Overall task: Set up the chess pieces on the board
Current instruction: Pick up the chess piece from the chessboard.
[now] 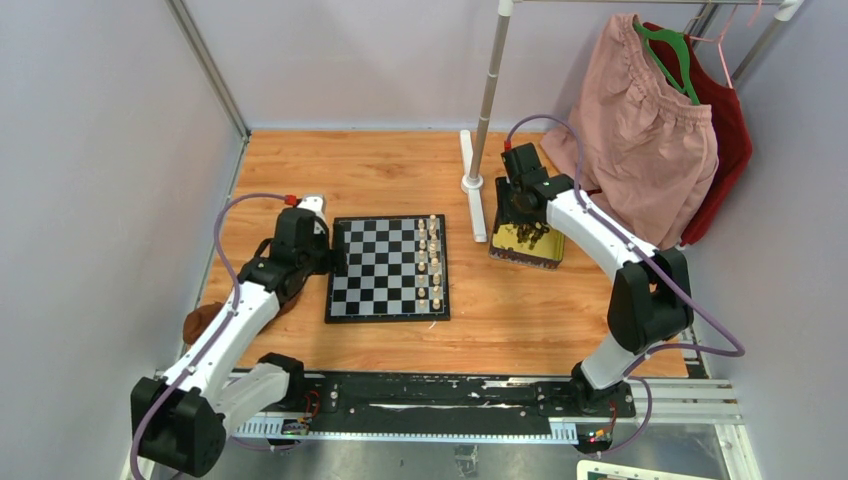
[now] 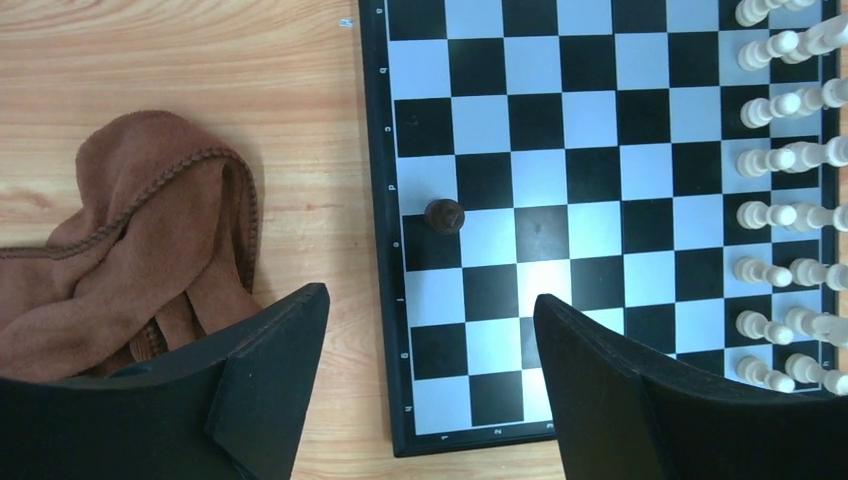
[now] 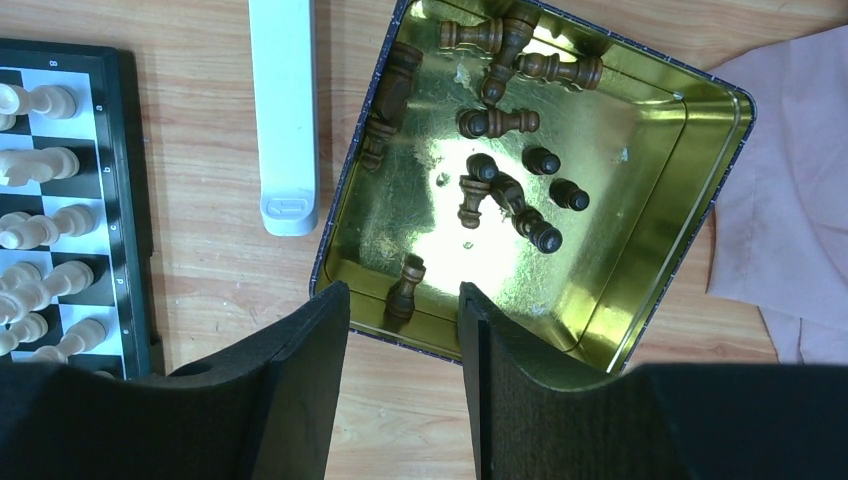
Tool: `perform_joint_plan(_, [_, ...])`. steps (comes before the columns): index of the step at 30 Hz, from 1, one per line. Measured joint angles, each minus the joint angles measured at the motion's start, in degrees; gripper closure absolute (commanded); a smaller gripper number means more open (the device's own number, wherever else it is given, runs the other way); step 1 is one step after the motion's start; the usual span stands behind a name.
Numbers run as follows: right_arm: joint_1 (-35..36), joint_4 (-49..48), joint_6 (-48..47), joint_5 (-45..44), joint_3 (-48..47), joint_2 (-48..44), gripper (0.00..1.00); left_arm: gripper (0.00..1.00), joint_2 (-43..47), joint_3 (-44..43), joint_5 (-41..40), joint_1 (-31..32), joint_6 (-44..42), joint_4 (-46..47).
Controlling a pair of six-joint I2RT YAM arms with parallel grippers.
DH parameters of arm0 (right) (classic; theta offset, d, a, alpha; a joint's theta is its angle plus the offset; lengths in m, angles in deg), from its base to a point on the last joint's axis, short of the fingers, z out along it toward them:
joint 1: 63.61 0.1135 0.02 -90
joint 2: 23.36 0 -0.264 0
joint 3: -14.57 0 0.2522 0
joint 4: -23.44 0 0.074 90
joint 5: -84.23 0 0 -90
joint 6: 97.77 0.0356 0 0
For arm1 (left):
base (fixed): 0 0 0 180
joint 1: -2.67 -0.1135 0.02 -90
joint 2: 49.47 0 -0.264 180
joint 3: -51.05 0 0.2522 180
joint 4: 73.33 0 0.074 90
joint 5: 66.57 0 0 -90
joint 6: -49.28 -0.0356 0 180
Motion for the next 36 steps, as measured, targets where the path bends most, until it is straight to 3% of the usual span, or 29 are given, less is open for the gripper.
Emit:
perform_joint_plan(20, [0.0,-0.17,0.09,0.26,0.28,0.13,0.52,0.37,-14.64,-0.02,-0.7,0.39,-1.64,8.66])
perform_joint_plan(36, [0.0,-0.15,0.09,0.26,0.28,1.73,0.52,0.62,-20.02,-2.08,-0.76,0.44,-2.29,10.78])
